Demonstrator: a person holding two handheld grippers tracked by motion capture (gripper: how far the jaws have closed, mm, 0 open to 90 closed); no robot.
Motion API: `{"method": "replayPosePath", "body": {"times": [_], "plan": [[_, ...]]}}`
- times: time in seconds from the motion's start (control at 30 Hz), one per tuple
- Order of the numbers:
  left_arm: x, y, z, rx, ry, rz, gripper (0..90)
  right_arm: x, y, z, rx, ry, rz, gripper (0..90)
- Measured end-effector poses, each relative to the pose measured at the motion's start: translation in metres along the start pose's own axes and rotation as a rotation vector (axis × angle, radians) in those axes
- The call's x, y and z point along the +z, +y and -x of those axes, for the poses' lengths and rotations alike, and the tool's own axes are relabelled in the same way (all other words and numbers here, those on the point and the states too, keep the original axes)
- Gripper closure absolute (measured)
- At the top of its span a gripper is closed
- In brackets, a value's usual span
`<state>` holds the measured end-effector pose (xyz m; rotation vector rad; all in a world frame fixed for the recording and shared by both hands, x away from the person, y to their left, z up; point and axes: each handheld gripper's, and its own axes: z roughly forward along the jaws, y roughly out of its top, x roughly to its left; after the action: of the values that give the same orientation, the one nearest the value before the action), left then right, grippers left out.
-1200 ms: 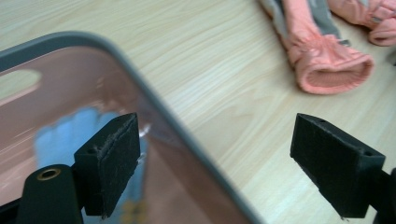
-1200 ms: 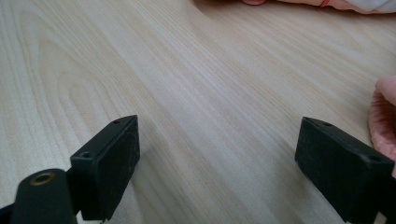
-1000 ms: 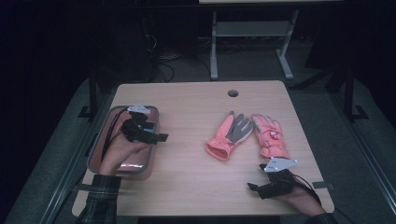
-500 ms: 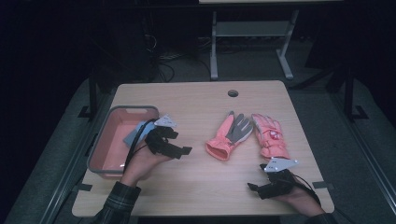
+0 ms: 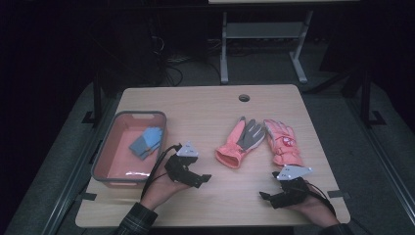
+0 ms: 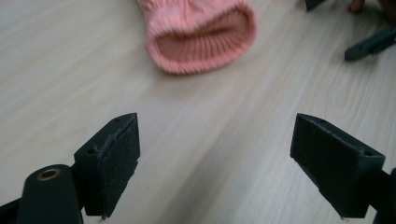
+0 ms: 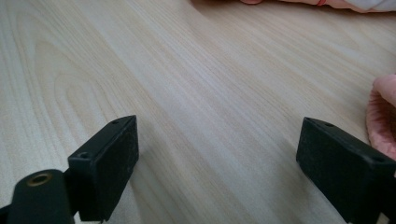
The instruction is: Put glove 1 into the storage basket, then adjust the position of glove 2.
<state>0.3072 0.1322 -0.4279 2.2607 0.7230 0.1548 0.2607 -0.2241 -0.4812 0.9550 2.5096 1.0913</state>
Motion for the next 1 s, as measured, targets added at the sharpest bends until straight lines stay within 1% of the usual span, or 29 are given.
{"method": "replayPosePath", "body": {"times": [0.03,0.07,0.13,0.2,0.23,0.27,0.37,0.4,0.43,0.47,0.53,0.57,0.6,0.63,0.67,0.7,0.73,0.77,0.8,0.83,0.87,0.9,0.93,0.97,1.0], "plan": [[0.000,0.000,0.000,0.000,0.000,0.000,15.3,0.000,0.000,0.000,0.001,0.000,0.000,12.3],[0.003,-0.007,0.002,0.013,0.006,-0.014,15.3,0.000,0.000,0.000,0.005,0.000,0.001,12.7],[0.006,-0.013,0.004,0.026,0.021,-0.014,14.7,0.000,0.001,0.000,0.005,-0.001,-0.002,13.3],[0.010,-0.019,0.007,0.029,0.029,-0.022,14.7,0.000,0.001,0.000,0.008,0.000,-0.007,13.5],[0.010,-0.019,0.007,0.029,0.029,-0.022,14.7,0.000,0.001,0.000,0.004,-0.001,-0.010,13.6],[0.013,-0.025,0.009,0.040,0.036,-0.028,14.6,0.000,0.002,0.000,0.000,-0.002,-0.009,13.7],[0.014,-0.031,0.009,0.042,0.032,-0.037,13.7,0.000,0.002,-0.001,0.007,-0.001,-0.012,14.5],[0.014,-0.031,0.009,0.042,0.032,-0.037,13.4,0.000,0.002,-0.001,0.008,0.000,-0.014,14.6],[0.014,-0.035,0.009,0.042,0.033,-0.034,13.3,0.000,0.003,-0.001,0.006,0.001,-0.014,14.6],[0.014,-0.037,0.009,0.051,0.033,-0.034,13.0,0.000,0.003,-0.001,0.008,0.001,-0.016,15.2],[0.014,-0.038,0.009,0.054,0.031,-0.035,12.9,-0.001,0.003,-0.001,0.008,0.001,-0.020,16.6],[0.014,-0.041,0.010,0.057,0.034,-0.039,12.9,-0.002,0.004,-0.001,0.001,0.002,-0.025,22.2],[0.014,-0.043,0.010,0.075,0.048,-0.053,12.9,-0.003,0.005,-0.002,0.008,0.002,-0.029,24.7],[0.015,-0.045,0.010,0.077,0.056,-0.053,12.9,-0.003,0.006,-0.001,0.016,-0.003,-0.034,28.4],[0.015,-0.046,0.009,0.081,0.056,-0.045,12.7,-0.005,0.007,-0.001,0.031,0.001,-0.041,32.0],[0.015,-0.047,0.009,0.075,0.053,-0.034,12.5,-0.005,0.008,0.000,0.042,0.009,-0.043,33.8],[0.015,-0.047,0.009,0.075,0.053,-0.034,12.5,-0.005,0.009,0.000,0.049,0.009,-0.051,36.4],[0.014,-0.051,0.009,0.089,0.050,-0.016,12.5,-0.005,0.010,0.000,0.050,0.009,-0.050,39.6],[0.014,-0.051,0.009,0.089,0.050,-0.016,12.4,-0.005,0.012,0.000,0.046,0.013,-0.052,42.5],[0.013,-0.055,0.007,0.102,0.048,0.006,12.4,-0.005,0.014,0.000,0.058,0.011,-0.057,47.1],[0.013,-0.056,0.006,0.101,0.048,0.013,12.4,-0.005,0.016,0.000,0.061,0.010,-0.057,51.6],[0.013,-0.057,0.006,0.100,0.045,0.022,12.5,-0.005,0.019,0.000,0.073,0.013,-0.061,57.8],[0.013,-0.057,0.006,0.100,0.045,0.022,12.5,-0.006,0.021,0.000,0.084,0.010,-0.056,65.9],[0.012,-0.058,0.005,0.105,0.044,0.030,12.5,-0.006,0.021,0.000,0.084,0.010,-0.056,65.9],[0.013,-0.059,0.005,0.097,0.042,0.039,12.5,-0.006,0.025,0.000,0.095,0.011,-0.052,73.0]]}}
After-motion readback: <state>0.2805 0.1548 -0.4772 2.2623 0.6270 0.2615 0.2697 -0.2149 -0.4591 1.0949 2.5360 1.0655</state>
